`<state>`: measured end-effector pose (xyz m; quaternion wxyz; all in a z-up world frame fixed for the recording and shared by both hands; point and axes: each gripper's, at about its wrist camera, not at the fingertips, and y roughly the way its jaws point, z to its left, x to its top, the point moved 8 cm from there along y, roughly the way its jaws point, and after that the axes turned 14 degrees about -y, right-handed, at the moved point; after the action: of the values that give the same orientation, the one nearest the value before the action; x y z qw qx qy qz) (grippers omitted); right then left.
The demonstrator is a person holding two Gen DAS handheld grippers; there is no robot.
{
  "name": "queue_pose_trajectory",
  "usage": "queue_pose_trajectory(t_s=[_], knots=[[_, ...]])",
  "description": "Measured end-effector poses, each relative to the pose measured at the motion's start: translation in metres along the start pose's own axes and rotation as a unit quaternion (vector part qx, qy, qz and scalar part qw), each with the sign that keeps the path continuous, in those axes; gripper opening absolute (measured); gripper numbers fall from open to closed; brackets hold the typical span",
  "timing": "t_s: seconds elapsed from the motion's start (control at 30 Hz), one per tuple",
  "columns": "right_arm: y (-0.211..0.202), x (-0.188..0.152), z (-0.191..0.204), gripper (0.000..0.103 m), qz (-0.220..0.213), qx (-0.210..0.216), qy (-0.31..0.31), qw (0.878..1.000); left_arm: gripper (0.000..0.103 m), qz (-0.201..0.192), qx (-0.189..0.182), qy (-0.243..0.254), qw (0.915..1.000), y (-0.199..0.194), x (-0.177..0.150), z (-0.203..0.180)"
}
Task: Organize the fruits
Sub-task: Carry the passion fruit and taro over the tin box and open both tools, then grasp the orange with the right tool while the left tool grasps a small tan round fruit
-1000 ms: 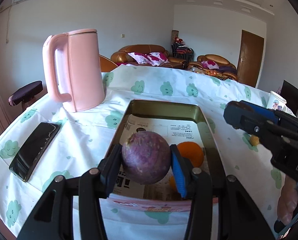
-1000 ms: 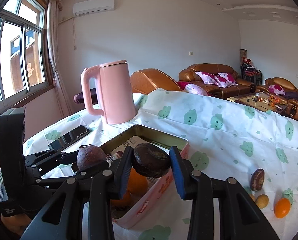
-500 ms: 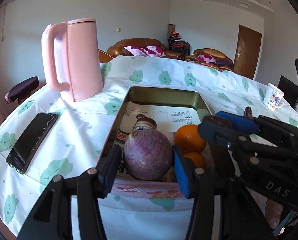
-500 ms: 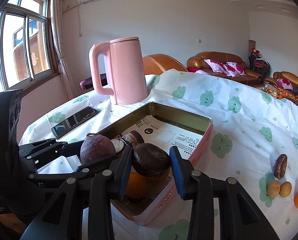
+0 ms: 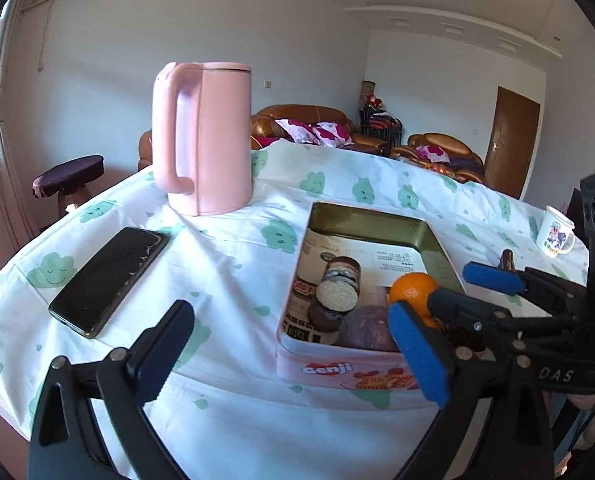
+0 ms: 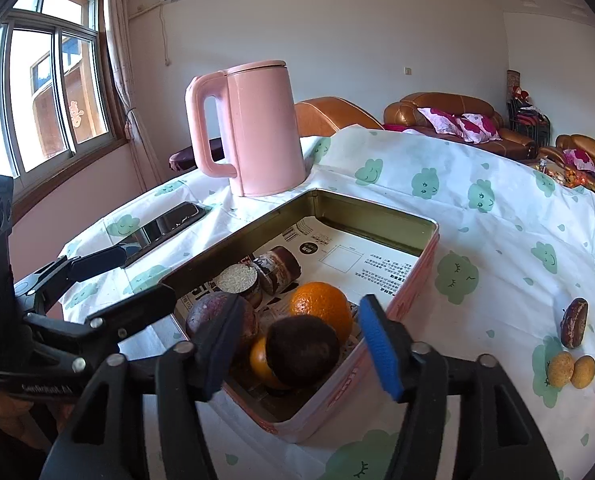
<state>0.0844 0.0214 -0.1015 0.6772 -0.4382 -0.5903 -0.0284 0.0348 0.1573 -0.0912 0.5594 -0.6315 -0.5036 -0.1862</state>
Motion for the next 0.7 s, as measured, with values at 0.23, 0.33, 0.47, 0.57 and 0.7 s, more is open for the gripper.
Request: queue_pose_trajectory(t_s=[0.23,0.33,0.47,0.57,0.7], knots=[[-0.024,-0.017,-0.026,0.076,0.005,-0.035,0.010,0.999,0.100,0.002,-0.002,-0.011,0.9999,0.000,0.004,-0.007],[-0.044,-0.031,-0.052,0.076,0.010,-0.066,0.021,0.998,0.100,0.004,-0.013,0.004,0.9999,-0.001,0.004,-0.027],[-0.071,-0.053,-0.098,0.076,0.023,-0.112,0.054,0.992,0.103,0.005,-0.031,0.036,0.9989,-0.001,0.002,-0.066],[-0.095,-0.072,-0.139,0.076,0.031,-0.167,0.084,0.982,0.103,0.007,-0.049,0.063,0.9968,-0.002,-0.002,-0.100],[-0.119,-0.095,-0.185,0.076,0.053,-0.220,0.118,0.967,0.103,0.014,-0.066,0.090,0.9936,0.002,-0.010,-0.144]])
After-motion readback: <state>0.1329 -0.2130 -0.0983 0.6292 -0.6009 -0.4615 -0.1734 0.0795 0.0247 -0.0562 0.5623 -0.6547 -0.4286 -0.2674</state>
